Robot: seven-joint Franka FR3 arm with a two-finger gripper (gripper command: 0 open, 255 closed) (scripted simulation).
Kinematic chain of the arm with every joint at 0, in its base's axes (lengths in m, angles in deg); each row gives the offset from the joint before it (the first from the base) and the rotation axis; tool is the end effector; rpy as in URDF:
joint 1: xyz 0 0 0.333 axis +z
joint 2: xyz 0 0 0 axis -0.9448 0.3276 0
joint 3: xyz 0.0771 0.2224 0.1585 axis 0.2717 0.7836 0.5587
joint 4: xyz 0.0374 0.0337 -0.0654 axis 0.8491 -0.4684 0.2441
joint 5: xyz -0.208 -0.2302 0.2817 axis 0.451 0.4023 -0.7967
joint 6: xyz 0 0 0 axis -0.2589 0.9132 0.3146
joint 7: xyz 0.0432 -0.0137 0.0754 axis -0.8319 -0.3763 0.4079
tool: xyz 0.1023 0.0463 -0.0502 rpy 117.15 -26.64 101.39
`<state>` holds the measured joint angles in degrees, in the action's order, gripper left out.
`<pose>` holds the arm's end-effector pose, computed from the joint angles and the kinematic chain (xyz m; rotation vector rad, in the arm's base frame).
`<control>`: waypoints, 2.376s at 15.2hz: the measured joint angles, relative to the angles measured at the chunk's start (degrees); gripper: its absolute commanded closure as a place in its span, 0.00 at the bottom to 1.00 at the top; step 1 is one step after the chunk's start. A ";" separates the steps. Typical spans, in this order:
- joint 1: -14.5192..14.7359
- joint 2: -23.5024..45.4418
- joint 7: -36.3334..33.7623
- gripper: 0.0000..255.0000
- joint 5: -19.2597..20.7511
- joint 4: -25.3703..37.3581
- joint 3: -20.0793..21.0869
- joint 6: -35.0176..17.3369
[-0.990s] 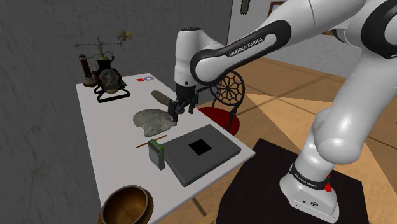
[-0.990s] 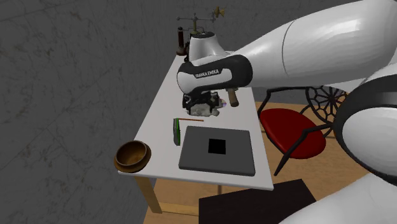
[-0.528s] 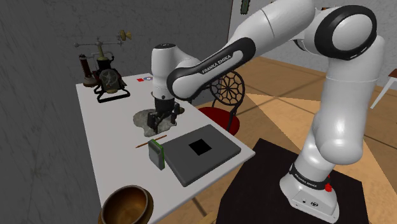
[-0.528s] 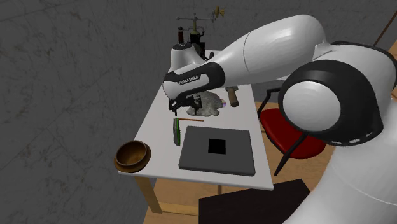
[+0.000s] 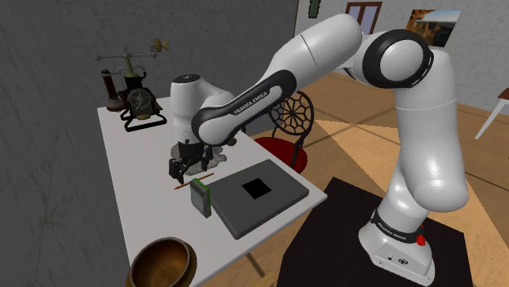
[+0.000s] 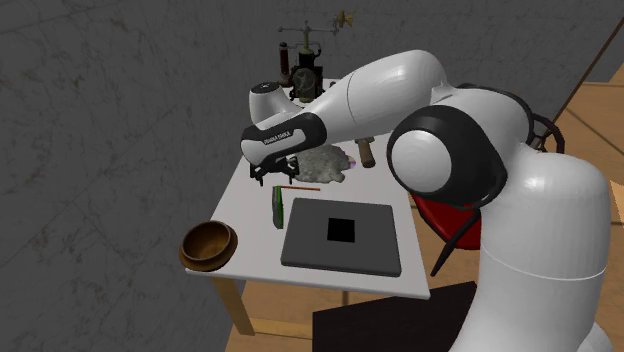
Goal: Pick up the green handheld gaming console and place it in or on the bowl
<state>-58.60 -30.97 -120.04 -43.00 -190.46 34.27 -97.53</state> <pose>0.5948 0.3137 0.2745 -3.1288 0.1182 -0.1442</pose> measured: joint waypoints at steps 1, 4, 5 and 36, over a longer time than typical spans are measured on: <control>0.10 0.48 -0.15 0.00 0.19 -0.02 -0.09 -0.47; 0.42 2.07 -0.63 0.00 0.84 -0.01 -0.44 -1.99; 0.42 2.45 -0.67 0.00 0.99 -0.19 -0.54 -2.54; -0.26 -1.86 0.99 1.00 -1.09 3.15 0.51 4.88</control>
<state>-58.86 -32.83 -119.04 -44.09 -187.31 34.78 -92.65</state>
